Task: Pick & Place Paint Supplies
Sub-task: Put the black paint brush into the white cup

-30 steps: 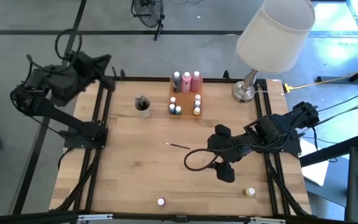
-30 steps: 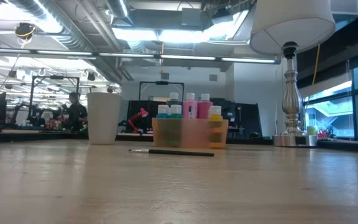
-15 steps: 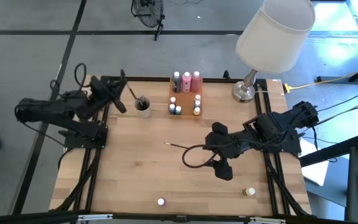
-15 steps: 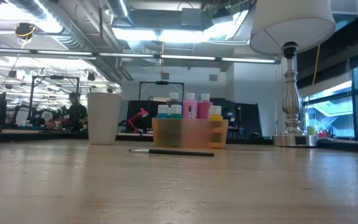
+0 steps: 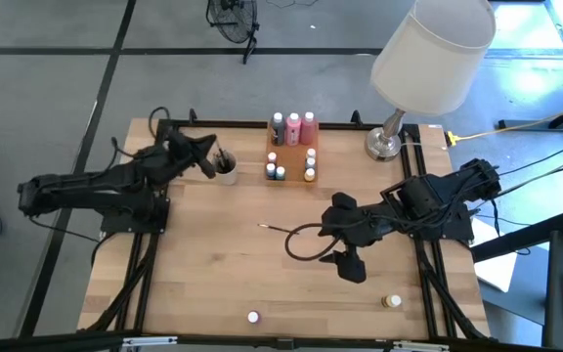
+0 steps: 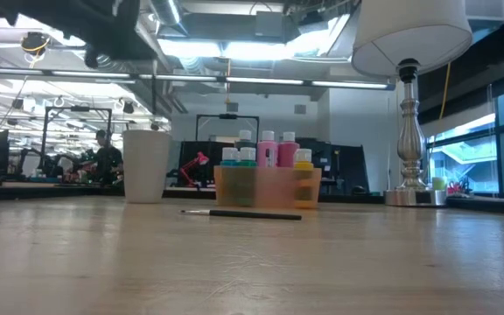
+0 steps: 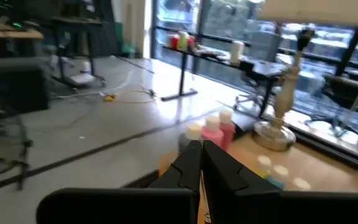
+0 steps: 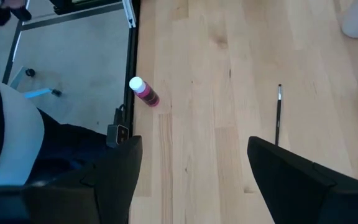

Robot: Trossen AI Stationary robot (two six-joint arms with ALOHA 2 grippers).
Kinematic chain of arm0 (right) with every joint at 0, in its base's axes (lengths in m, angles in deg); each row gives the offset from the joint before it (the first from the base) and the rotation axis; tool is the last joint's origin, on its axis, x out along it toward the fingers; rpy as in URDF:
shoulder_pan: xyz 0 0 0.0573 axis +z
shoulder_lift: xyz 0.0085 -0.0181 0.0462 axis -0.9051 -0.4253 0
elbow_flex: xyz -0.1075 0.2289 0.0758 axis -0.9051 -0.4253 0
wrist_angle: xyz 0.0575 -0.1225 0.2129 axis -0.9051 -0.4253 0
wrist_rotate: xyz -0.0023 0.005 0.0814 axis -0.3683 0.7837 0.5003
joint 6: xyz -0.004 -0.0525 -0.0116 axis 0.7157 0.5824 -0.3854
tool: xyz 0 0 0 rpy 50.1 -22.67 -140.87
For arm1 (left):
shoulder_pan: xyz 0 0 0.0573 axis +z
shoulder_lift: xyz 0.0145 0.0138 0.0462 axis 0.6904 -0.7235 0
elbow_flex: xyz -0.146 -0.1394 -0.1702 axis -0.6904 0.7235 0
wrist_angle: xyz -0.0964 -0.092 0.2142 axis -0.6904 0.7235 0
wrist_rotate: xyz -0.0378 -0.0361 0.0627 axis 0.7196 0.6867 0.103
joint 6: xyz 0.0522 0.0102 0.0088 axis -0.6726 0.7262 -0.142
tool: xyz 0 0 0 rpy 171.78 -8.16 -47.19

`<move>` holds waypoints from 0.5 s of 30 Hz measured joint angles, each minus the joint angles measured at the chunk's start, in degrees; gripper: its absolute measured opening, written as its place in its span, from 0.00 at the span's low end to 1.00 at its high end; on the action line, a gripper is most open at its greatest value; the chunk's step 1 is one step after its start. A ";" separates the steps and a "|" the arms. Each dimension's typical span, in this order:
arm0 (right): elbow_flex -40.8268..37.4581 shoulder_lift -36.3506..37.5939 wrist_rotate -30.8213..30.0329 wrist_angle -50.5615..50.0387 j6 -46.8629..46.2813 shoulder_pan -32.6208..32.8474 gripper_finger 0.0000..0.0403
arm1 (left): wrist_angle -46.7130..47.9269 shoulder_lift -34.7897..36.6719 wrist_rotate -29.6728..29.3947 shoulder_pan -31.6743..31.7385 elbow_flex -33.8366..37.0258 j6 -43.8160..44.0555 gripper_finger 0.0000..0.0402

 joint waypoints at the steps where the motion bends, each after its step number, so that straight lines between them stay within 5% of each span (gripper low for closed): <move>1: 0.00 0.00 0.18 -0.01 -0.02 -0.09 0.73 | -1.39 -0.74 1.87 0.88 0.71 0.16 0.01; 15: 0.00 0.00 0.52 -0.20 -0.40 -0.56 0.73 | -0.91 -8.86 11.47 6.90 2.06 -3.61 0.01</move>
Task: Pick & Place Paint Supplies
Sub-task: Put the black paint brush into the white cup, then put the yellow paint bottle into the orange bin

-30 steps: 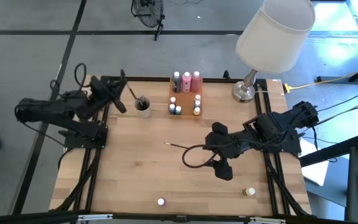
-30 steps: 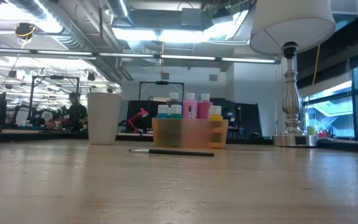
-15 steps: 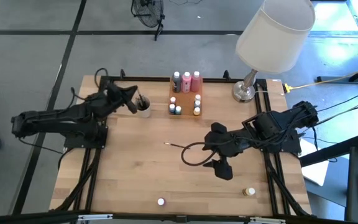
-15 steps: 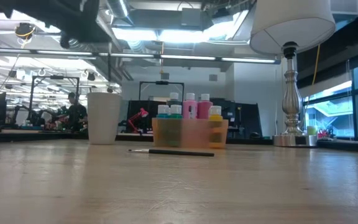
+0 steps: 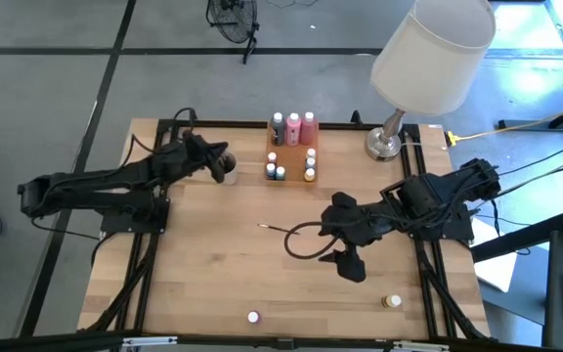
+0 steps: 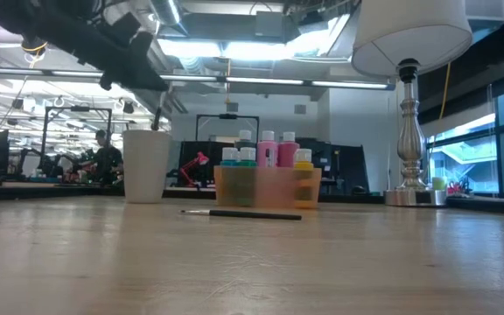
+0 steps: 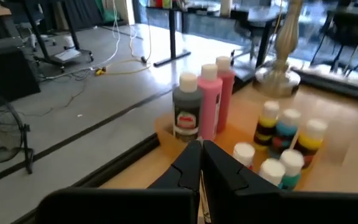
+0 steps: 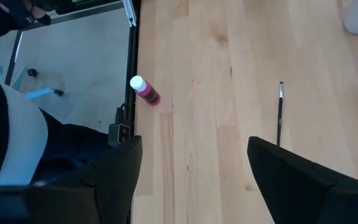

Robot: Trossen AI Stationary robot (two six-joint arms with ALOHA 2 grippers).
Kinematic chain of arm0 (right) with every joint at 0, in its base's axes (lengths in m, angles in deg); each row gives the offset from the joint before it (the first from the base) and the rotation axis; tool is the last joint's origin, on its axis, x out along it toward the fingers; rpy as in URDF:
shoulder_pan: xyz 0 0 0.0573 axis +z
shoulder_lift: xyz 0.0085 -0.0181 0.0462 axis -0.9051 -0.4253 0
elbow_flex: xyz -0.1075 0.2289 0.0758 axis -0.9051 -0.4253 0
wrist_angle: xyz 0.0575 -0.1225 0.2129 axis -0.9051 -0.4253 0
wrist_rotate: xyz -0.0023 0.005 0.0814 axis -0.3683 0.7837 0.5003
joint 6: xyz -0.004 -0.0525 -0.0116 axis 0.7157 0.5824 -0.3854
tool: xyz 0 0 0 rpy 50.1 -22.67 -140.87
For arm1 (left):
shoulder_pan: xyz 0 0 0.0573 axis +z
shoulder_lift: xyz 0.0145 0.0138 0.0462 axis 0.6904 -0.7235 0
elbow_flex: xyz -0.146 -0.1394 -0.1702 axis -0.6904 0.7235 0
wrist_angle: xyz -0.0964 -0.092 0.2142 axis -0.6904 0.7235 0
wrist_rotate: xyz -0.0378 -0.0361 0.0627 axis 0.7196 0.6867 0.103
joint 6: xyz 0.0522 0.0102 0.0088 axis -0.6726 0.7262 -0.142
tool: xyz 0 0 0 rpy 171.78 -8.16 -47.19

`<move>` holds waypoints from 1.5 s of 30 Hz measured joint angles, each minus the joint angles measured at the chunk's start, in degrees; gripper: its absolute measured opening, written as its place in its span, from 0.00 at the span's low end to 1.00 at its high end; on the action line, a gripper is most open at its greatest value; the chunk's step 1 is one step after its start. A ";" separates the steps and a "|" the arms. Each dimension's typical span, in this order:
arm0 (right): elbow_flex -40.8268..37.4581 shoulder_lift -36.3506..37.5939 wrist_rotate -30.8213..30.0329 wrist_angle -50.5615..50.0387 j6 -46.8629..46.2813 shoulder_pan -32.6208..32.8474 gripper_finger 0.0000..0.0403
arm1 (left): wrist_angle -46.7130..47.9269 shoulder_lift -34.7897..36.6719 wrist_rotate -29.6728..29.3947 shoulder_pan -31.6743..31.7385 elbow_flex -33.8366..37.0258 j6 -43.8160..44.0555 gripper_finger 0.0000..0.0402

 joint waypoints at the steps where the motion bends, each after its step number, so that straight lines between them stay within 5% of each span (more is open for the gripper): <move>1: 0.00 0.00 0.41 0.00 0.02 -0.19 0.73 | 0.01 -0.60 0.58 0.53 0.07 -0.27 0.01; 12: -0.04 0.19 2.21 -0.01 -0.44 -0.88 0.73 | -9.18 -2.09 9.70 5.54 7.63 4.65 0.01; 32: -0.04 0.63 2.16 0.02 0.00 -1.36 0.73 | -12.11 -1.84 16.28 5.29 7.81 0.48 0.14; 45: -0.04 0.63 4.59 -0.67 -3.04 -1.08 0.73 | -35.33 4.70 23.37 4.25 7.74 11.32 0.16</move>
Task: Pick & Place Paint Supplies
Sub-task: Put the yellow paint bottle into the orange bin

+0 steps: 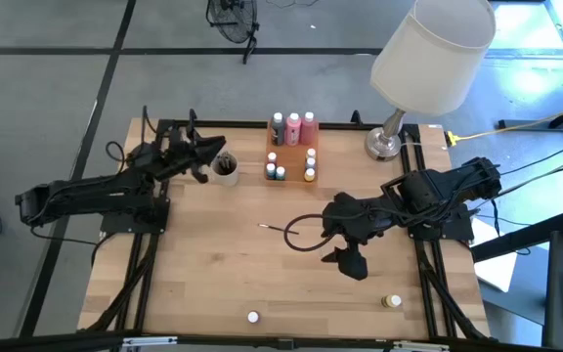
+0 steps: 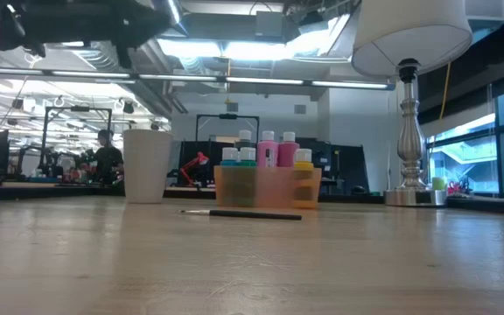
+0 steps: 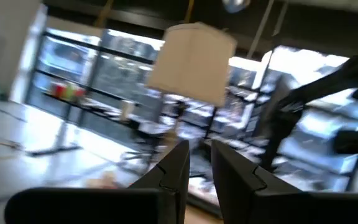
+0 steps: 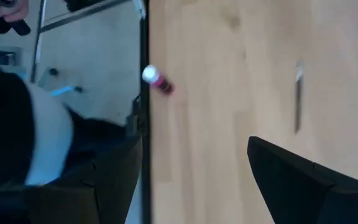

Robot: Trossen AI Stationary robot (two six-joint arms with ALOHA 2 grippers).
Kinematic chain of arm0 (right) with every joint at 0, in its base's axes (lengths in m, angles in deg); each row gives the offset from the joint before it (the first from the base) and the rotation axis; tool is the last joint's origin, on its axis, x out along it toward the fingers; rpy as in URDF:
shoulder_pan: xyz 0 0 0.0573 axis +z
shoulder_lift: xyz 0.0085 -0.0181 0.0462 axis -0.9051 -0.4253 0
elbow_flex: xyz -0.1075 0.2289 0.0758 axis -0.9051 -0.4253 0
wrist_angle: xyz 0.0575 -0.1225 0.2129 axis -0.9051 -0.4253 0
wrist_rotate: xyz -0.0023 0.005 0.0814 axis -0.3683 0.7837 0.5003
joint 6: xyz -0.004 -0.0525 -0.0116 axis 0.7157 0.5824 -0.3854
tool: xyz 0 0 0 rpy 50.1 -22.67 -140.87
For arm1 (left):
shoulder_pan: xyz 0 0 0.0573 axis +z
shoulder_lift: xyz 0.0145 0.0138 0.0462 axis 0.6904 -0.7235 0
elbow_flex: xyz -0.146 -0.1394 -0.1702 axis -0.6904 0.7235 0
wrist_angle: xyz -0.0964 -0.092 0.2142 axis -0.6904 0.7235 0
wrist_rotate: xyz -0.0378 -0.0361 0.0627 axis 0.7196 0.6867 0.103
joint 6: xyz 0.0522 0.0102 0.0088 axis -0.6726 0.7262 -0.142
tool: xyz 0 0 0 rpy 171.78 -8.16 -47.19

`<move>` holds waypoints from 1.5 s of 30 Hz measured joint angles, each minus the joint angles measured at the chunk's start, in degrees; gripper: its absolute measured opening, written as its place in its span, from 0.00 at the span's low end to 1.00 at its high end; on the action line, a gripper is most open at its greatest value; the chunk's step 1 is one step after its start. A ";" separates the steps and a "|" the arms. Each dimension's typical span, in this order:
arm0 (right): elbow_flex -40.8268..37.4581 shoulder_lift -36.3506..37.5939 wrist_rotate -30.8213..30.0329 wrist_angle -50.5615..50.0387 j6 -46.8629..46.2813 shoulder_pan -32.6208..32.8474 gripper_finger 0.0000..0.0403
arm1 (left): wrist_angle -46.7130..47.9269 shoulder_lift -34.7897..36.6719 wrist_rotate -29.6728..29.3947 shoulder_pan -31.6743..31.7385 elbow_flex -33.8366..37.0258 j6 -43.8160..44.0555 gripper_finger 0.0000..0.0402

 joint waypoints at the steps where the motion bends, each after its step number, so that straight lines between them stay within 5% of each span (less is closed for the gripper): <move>1: 0.00 0.00 1.26 -0.72 -1.25 0.00 0.73 | 0.06 0.63 1.04 -0.18 -0.08 1.92 0.16; 11: 0.00 0.00 16.59 -11.97 -18.39 4.43 0.73 | 0.86 2.25 9.16 -1.24 -2.21 14.97 0.16; 24: -1.05 -0.63 5.29 -20.54 -48.90 21.53 0.73 | 0.98 2.22 14.28 -3.93 -2.21 27.39 0.16; 33: -12.31 -0.66 6.85 -20.68 -73.04 30.32 0.73 | 1.21 2.00 8.26 -13.45 -2.21 27.35 0.16; 45: -27.89 -0.66 8.06 -7.05 -80.67 32.50 0.73 | 1.09 1.90 1.13 -19.91 -2.21 23.33 0.16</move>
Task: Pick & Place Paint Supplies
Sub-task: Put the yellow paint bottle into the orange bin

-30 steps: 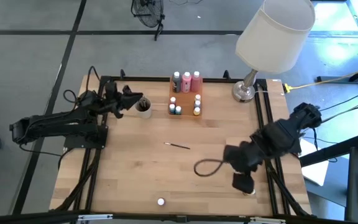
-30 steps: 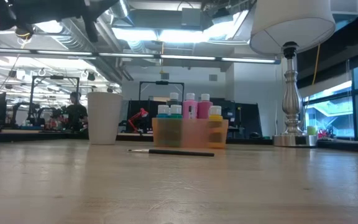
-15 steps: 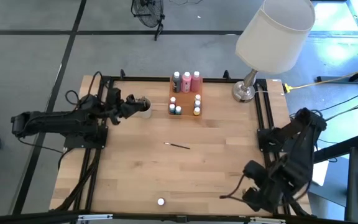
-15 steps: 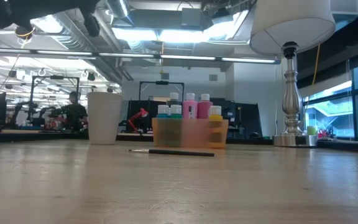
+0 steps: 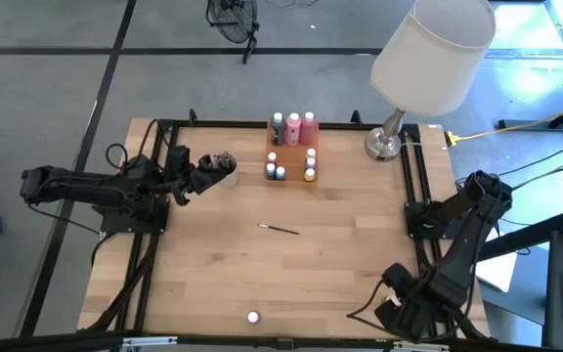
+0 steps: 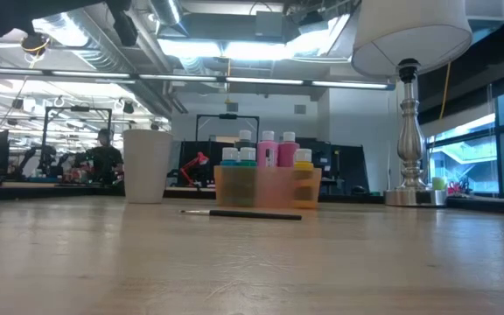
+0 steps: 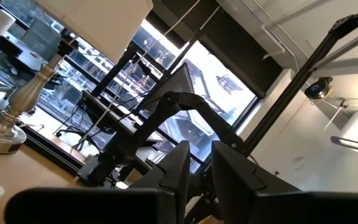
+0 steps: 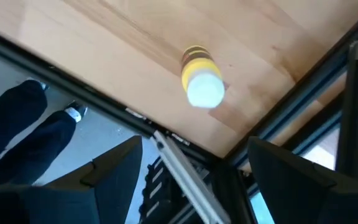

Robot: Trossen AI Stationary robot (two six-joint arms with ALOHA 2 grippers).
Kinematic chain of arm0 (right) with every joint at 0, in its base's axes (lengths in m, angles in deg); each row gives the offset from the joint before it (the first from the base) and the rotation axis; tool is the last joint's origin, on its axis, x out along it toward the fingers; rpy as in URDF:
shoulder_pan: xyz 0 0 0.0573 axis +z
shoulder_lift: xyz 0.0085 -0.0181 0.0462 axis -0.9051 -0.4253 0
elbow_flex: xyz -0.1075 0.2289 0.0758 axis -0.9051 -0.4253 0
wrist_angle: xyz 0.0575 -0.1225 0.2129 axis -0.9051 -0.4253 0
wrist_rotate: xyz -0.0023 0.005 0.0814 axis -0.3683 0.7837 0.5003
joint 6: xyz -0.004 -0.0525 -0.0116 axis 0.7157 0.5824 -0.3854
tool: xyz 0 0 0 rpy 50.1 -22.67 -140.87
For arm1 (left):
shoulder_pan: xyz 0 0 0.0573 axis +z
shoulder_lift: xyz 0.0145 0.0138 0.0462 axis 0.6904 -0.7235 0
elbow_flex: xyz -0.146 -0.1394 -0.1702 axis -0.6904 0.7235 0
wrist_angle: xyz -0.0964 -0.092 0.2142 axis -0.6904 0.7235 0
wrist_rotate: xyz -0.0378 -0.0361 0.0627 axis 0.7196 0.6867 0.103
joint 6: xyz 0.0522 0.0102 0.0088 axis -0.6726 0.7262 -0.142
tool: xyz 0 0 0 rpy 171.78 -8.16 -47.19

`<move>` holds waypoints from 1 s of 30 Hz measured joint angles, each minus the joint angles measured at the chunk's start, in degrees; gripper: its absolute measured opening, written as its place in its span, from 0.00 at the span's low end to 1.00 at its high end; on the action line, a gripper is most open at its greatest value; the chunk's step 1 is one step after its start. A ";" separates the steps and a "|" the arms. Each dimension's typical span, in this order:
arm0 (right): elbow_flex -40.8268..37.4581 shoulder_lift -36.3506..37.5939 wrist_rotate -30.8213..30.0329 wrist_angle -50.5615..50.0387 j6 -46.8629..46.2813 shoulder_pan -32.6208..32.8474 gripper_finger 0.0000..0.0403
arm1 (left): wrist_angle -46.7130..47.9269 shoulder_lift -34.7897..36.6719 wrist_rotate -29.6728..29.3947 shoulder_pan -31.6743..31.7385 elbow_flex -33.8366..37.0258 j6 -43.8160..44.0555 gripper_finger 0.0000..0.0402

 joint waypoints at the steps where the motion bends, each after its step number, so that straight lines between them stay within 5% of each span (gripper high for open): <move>1: -1.33 -0.01 0.03 1.23 -0.11 -0.14 0.73 | 0.02 0.00 0.07 0.00 0.00 0.27 0.16; 13: -12.92 -0.02 1.14 13.61 -1.44 -2.62 0.73 | 0.77 0.00 4.68 0.02 0.00 2.80 0.16; 30: -13.63 -0.02 2.87 13.03 -3.17 -2.73 0.73 | 1.79 0.00 4.57 0.02 0.00 1.91 0.16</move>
